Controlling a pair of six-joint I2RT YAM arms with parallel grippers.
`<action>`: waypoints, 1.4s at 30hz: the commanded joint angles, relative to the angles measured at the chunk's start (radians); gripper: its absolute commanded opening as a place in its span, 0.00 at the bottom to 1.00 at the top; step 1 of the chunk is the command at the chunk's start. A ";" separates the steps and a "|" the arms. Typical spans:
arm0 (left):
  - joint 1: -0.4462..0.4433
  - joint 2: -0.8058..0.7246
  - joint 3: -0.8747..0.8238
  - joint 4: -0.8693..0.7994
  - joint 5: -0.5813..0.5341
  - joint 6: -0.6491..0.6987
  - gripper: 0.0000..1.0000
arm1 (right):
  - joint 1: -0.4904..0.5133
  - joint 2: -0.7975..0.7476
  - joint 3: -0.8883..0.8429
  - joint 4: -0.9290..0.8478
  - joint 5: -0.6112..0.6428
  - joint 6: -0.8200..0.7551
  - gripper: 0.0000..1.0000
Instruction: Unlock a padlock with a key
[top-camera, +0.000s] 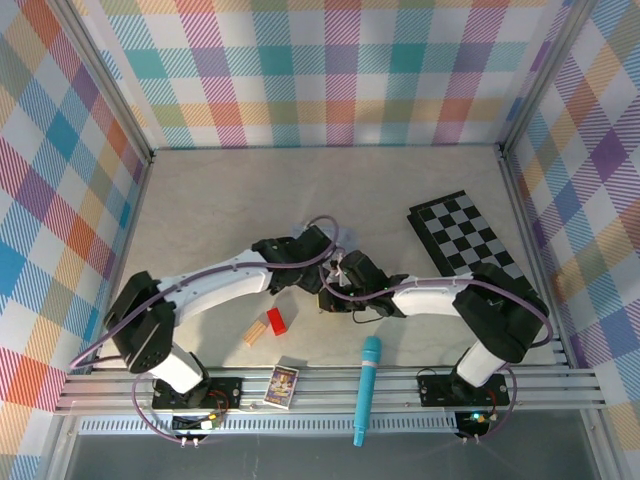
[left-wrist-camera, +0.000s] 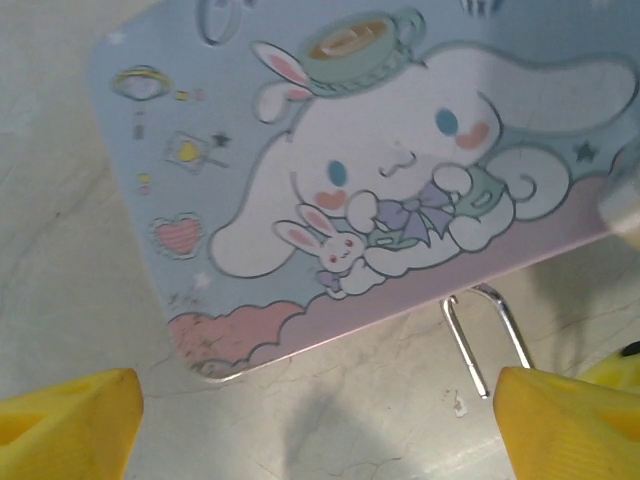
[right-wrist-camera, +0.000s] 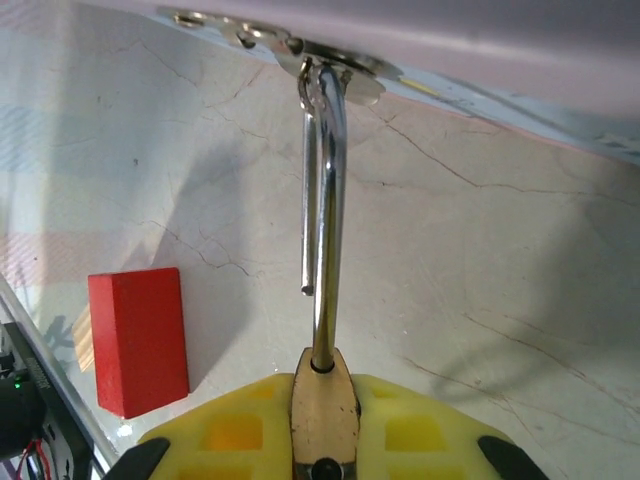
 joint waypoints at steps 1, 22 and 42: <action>-0.015 0.055 0.048 -0.011 -0.035 0.099 0.87 | -0.031 0.001 -0.062 -0.067 -0.038 0.081 0.08; -0.107 0.131 0.111 -0.098 0.109 0.051 0.58 | -0.136 -0.178 -0.248 -0.038 -0.007 0.147 0.06; -0.122 0.280 0.295 -0.015 0.088 0.361 0.69 | -0.161 -0.194 -0.304 0.038 -0.009 0.155 0.05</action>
